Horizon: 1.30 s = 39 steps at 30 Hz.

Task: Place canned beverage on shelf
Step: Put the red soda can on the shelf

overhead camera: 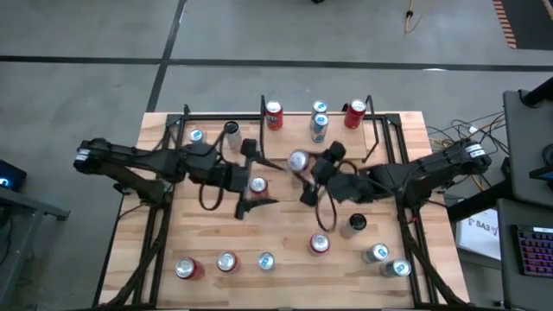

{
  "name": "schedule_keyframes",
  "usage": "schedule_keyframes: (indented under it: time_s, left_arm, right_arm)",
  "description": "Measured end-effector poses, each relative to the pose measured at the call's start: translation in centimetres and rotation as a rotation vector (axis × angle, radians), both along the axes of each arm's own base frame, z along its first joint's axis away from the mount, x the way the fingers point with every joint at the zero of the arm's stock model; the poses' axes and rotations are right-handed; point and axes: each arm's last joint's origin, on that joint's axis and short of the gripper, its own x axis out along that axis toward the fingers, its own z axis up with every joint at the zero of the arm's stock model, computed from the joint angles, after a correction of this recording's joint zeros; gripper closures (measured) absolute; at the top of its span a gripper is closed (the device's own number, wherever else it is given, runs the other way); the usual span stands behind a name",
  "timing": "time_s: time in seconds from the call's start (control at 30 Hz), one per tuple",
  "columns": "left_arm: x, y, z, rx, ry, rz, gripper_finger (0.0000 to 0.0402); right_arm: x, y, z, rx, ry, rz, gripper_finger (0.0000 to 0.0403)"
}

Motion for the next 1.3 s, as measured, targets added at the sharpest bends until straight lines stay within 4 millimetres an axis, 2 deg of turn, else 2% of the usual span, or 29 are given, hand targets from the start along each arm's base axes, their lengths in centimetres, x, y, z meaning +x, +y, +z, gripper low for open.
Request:
schedule_keyframes:
  time_s: [0.1,0.2,0.6,0.8,1.03,1.3]
  left_arm:
    - [-1.0,0.2,-0.9,-0.043,0.025,0.005,0.0049]
    - [-1.9,0.2,-2.1,-0.081,-0.008,0.004,0.0049]
    - [-8.3,1.4,-7.0,-0.103,-0.21,-0.004,0.0049]
    - [-11.5,2.1,-6.3,-0.101,-0.338,-0.003,0.0049]
    - [-14.0,2.6,-6.4,-0.099,-0.385,-0.002,0.0049]
    - [-15.2,2.8,-6.5,-0.077,-0.379,0.001,0.0049]
  right_arm:
    - [-0.7,-1.7,-0.4,0.022,0.01,-0.05,0.0121]
    - [-1.6,-2.5,-1.2,0.052,-0.001,-0.076,0.0121]
    - [-8.3,-3.9,-6.6,0.28,-0.186,-0.282,0.0121]
    - [-10.8,-4.6,-8.1,0.28,-0.267,-0.383,0.0121]
    - [-10.9,-5.8,-9.8,0.262,-0.312,-0.467,0.0121]
    - [-9.3,-7.1,-11.5,0.257,-0.326,-0.536,0.0121]
